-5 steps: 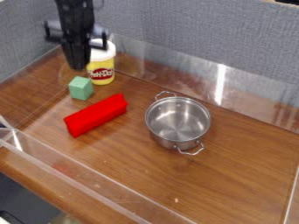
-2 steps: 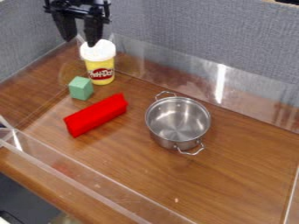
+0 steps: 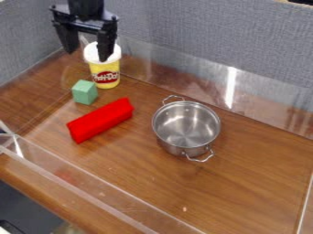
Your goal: Put green object to the right side of the table
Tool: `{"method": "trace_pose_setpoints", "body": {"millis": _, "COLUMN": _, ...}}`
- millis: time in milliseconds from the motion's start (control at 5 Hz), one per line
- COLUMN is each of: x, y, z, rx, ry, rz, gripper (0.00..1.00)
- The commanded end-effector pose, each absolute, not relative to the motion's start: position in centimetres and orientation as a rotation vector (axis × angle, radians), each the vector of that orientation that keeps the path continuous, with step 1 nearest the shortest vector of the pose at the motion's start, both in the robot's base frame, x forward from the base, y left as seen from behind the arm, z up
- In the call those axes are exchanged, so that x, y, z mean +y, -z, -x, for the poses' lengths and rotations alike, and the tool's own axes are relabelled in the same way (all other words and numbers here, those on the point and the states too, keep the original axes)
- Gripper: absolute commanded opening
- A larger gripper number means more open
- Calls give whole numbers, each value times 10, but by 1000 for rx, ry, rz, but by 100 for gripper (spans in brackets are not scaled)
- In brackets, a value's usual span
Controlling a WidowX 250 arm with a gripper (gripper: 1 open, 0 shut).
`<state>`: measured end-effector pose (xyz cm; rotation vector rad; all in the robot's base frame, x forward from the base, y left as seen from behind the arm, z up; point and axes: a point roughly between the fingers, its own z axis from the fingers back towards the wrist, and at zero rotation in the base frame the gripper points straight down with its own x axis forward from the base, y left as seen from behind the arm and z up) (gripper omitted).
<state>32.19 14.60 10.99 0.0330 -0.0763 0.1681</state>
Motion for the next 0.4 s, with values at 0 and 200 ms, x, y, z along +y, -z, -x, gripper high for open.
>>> {"method": "trace_pose_setpoints", "body": {"millis": 0, "x": 157, "y": -117, "z": -335, "rx": -121, "ry": -174, "rz": -70, "gripper": 100}}
{"method": "trace_pose_setpoints", "body": {"millis": 200, "x": 162, "y": -103, "z": -339, "rx": -97, "ry": -183, "rz": -80, "gripper": 100}}
